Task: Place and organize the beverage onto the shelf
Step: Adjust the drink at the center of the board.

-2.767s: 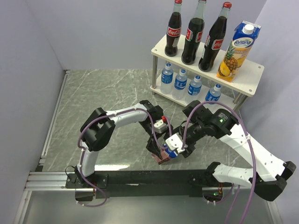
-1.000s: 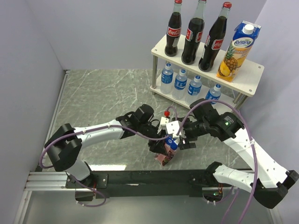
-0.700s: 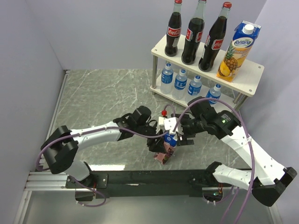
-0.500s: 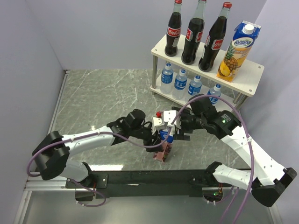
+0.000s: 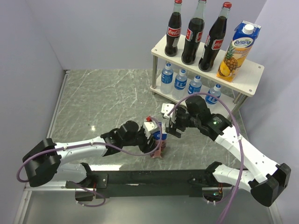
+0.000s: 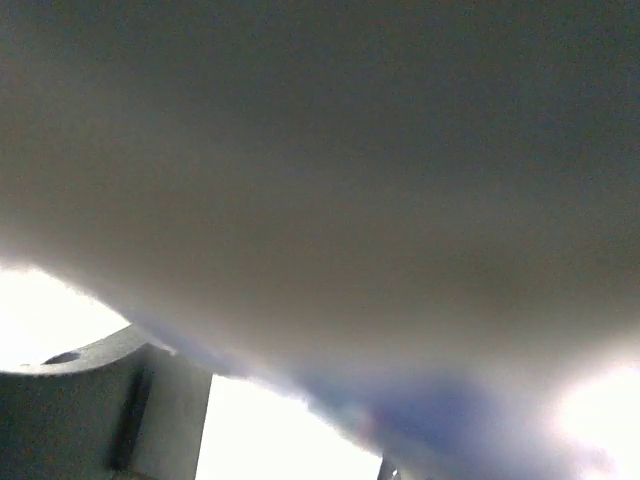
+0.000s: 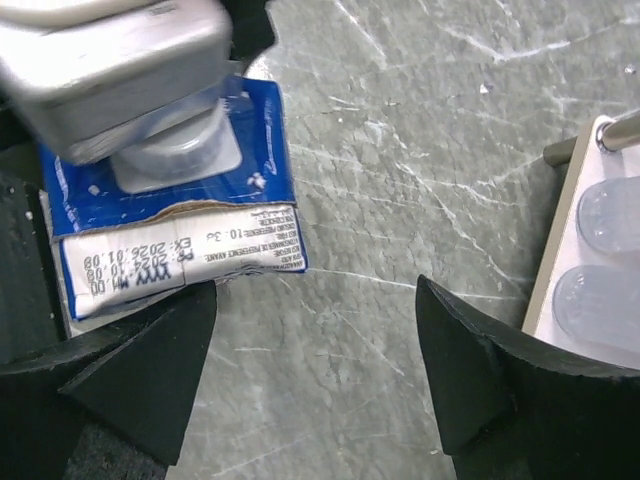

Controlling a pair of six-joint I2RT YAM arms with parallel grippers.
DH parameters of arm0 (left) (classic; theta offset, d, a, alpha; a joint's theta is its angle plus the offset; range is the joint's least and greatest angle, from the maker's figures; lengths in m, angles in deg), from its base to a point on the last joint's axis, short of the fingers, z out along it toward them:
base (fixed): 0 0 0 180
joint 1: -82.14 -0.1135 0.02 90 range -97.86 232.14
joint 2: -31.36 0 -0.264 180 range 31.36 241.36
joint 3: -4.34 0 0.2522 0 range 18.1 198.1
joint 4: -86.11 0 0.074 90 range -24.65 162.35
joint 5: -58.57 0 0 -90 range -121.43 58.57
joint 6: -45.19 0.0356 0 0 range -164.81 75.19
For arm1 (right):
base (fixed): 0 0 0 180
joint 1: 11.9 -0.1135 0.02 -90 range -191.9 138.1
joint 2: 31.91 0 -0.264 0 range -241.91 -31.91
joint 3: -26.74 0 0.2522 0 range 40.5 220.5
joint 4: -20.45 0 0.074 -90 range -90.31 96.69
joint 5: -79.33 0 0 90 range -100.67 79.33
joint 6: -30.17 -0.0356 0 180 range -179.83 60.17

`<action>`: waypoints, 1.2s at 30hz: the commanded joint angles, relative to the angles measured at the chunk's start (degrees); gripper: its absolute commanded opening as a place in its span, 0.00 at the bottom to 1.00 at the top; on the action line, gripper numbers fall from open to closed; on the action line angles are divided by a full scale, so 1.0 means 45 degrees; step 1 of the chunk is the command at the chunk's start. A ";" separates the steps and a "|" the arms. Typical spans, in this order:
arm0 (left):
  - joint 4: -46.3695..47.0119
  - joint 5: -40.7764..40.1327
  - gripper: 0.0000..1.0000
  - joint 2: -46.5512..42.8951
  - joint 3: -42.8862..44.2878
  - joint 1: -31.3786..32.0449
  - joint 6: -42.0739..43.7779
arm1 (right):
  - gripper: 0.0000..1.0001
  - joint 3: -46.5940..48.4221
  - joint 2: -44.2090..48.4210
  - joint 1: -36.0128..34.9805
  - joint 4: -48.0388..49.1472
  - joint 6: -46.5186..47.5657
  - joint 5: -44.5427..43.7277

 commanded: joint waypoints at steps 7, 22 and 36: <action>0.6222 -0.3668 0.00 0.0379 -0.0344 0.1948 0.0237 | 0.88 -0.1037 0.0509 -0.0075 0.2998 -0.0939 0.1175; 0.7945 -0.7067 0.00 0.1767 -0.0738 0.3355 0.0471 | 0.87 -0.1409 0.0879 0.0335 0.2098 -0.1405 -0.0808; 0.7320 -0.6209 0.35 0.2451 0.0454 0.3375 0.0569 | 0.85 -0.2190 0.1330 0.0823 0.2451 -0.1798 -0.1169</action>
